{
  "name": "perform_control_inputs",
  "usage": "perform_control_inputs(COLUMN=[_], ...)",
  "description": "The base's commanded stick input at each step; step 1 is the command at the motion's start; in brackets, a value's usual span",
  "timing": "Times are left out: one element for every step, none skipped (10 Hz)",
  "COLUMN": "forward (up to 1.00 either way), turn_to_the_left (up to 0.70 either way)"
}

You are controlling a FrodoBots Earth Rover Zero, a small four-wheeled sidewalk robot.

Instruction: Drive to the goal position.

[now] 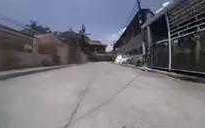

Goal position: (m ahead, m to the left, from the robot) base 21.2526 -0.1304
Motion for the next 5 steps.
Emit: perform_control_inputs(forward=[0.85, 0.85, 0.85, 0.85, 0.85], turn_to_the_left=[0.0, 0.0, -0.03, -0.34, -0.34])
